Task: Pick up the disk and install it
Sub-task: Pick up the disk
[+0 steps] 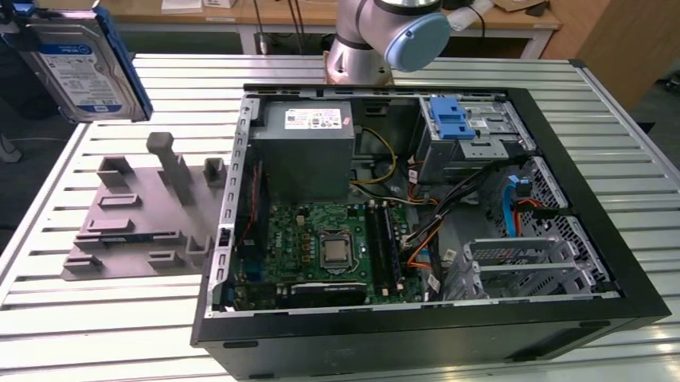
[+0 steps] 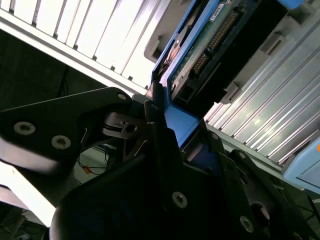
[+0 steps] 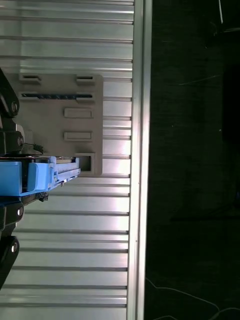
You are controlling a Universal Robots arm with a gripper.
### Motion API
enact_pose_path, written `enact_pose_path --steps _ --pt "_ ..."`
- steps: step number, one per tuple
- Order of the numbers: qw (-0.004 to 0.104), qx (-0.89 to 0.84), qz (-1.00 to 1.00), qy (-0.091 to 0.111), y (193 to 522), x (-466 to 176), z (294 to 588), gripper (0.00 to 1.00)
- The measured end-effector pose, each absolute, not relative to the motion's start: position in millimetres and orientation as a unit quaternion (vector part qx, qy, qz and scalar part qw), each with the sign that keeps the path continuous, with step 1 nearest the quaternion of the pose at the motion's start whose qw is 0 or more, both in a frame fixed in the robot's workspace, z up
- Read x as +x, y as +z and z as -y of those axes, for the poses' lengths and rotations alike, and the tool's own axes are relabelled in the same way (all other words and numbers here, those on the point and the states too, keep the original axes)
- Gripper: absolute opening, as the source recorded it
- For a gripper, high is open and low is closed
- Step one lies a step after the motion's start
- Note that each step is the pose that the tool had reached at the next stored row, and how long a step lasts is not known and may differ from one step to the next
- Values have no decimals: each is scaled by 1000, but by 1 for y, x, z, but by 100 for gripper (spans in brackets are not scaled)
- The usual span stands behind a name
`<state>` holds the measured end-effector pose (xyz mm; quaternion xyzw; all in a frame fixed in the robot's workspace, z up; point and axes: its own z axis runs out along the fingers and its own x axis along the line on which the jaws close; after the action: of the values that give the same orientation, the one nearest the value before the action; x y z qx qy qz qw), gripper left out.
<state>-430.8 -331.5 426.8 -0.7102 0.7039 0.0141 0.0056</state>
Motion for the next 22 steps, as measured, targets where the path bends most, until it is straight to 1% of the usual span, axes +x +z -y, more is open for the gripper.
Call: enact_pose_path --steps 22 --pt "6 -710 -704 14 454 -431 332 36"
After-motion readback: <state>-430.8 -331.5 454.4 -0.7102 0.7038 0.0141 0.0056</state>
